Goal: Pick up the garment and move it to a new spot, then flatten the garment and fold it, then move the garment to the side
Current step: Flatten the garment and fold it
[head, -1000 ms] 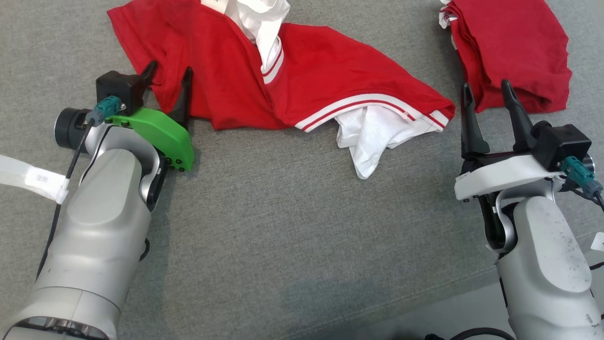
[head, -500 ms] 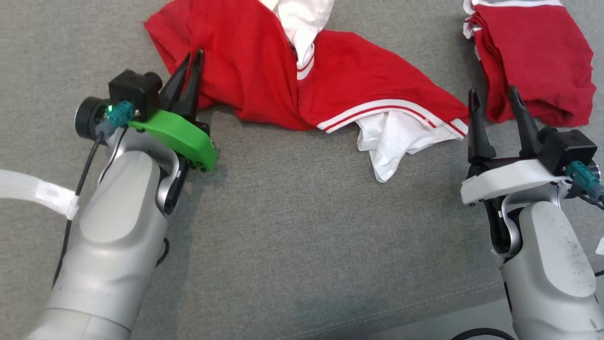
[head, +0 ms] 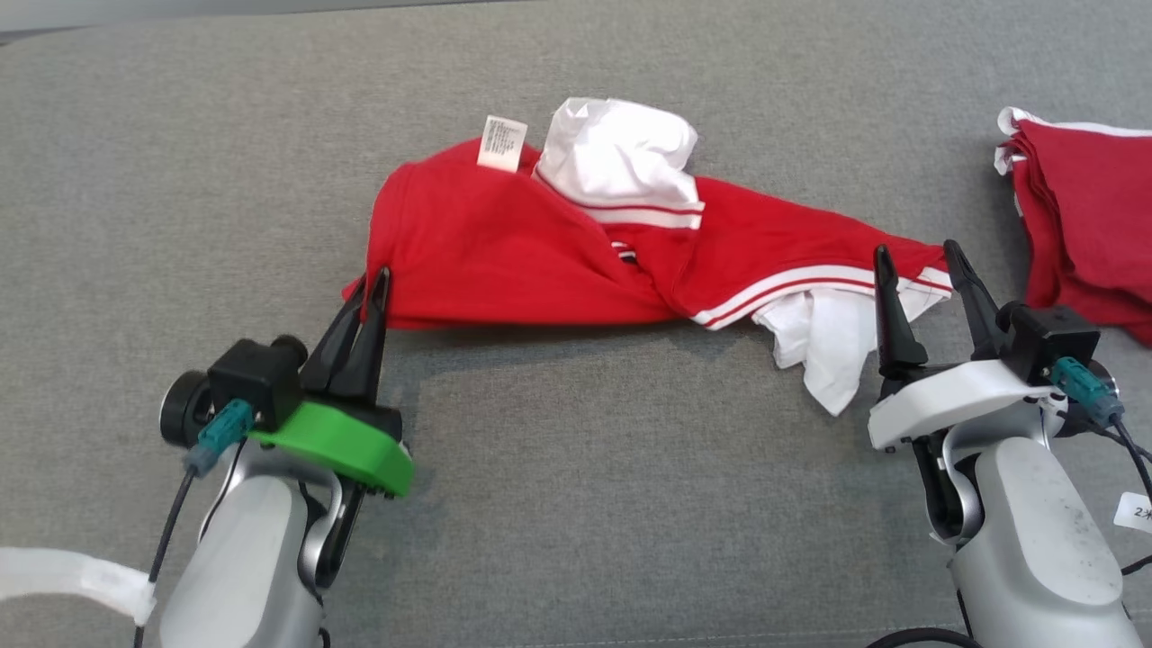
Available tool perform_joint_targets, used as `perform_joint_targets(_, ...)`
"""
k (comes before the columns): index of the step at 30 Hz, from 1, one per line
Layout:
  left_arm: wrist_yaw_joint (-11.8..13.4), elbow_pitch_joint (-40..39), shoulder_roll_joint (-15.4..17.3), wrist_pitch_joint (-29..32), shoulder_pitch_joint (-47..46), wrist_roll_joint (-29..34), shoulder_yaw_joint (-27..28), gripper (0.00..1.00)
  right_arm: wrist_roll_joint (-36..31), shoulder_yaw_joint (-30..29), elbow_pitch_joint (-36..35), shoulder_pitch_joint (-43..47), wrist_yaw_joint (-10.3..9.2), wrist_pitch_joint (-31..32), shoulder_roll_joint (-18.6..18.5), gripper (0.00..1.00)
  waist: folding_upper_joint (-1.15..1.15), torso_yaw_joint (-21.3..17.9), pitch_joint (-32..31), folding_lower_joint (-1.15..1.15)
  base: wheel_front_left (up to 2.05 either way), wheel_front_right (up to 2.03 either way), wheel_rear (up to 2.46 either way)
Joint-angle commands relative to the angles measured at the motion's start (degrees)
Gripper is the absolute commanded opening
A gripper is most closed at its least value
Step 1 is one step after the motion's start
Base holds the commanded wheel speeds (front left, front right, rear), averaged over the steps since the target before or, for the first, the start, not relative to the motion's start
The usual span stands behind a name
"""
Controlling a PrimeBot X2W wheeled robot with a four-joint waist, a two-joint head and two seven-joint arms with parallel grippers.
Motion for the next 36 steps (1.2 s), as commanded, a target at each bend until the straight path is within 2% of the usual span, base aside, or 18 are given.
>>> perform_joint_targets(1, -0.15, -0.78, 0.73, 0.01, 2.82, 0.84, 0.58, 0.00, 0.26, 0.31, 0.28, 1.28, -0.09, 0.01, 0.10, 1.00, 0.00, 5.22, -5.46, 0.00, 0.00, 0.00, 0.00)
perform_joint_targets(6, -0.14, 0.56, 1.39, 0.01, 10.54, 0.65, 1.85, 0.01, 1.08, 1.94, 0.88, 2.03, -0.09, 0.01, 0.45, 1.00, 0.00, 6.62, -6.98, 0.00, 0.00, 0.00, 0.00)
perform_joint_targets(7, -0.15, 1.60, 1.11, 0.01, 11.57, 0.51, 2.12, 0.21, 1.30, 2.37, 1.01, 2.06, -0.09, 0.01, 0.49, 1.00, 0.00, 6.87, -7.07, 0.00, 0.00, 0.00, 0.00)
perform_joint_targets(8, -0.15, 2.46, 0.70, 0.01, 12.10, 0.39, 2.58, 0.52, 1.46, 2.79, 1.05, 2.03, -0.09, 0.01, 0.47, 1.00, 0.00, 7.18, -7.10, 0.00, 0.00, 0.00, 0.00)
perform_joint_targets(9, -0.14, 3.81, 0.31, 0.01, 12.81, 0.41, 3.15, 1.00, 1.67, 3.37, 1.05, 1.92, -0.09, 0.01, 0.44, 1.00, 0.00, 7.47, -7.11, 0.00, 0.00, 0.00, 0.00)
perform_joint_targets(13, -0.15, 5.81, -1.53, 0.01, 13.75, 1.34, 5.58, 1.00, 2.49, 5.93, 1.01, 0.82, -0.09, 0.01, 0.39, 1.00, 0.00, 8.38, -6.70, 0.00, 0.00, 0.00, 0.00)
perform_joint_targets(16, -0.14, 5.52, -3.62, 0.01, 14.46, 2.51, 8.50, 1.00, 3.82, 10.06, 0.85, -0.36, -0.09, 0.01, 0.26, 1.00, 0.00, 9.38, -6.06, 0.00, 0.00, 0.00, 0.00)
perform_joint_targets(22, -0.14, 3.42, -6.40, 0.01, 15.43, 4.25, 10.39, 1.00, 8.20, 17.73, 0.01, -0.16, -0.09, 0.01, -1.08, 1.00, 0.00, 11.42, -5.39, 0.00, 0.00, 0.00, 0.00)
perform_joint_targets(30, -0.15, 1.78, -7.15, 0.02, 15.34, 4.68, 9.77, 1.00, 12.08, 24.52, 1.38, 2.38, -0.09, 0.01, -2.78, 1.00, 0.00, 12.42, -4.64, 0.00, 0.00, 0.00, 0.00)
perform_joint_targets(36, -0.14, 0.86, -7.24, 0.02, 13.74, 3.34, 8.11, 1.00, 11.14, 25.91, 4.88, -0.04, -0.08, 0.01, -3.39, 1.00, 0.00, 14.07, -3.06, 0.00, 0.00, 0.00, 0.00)
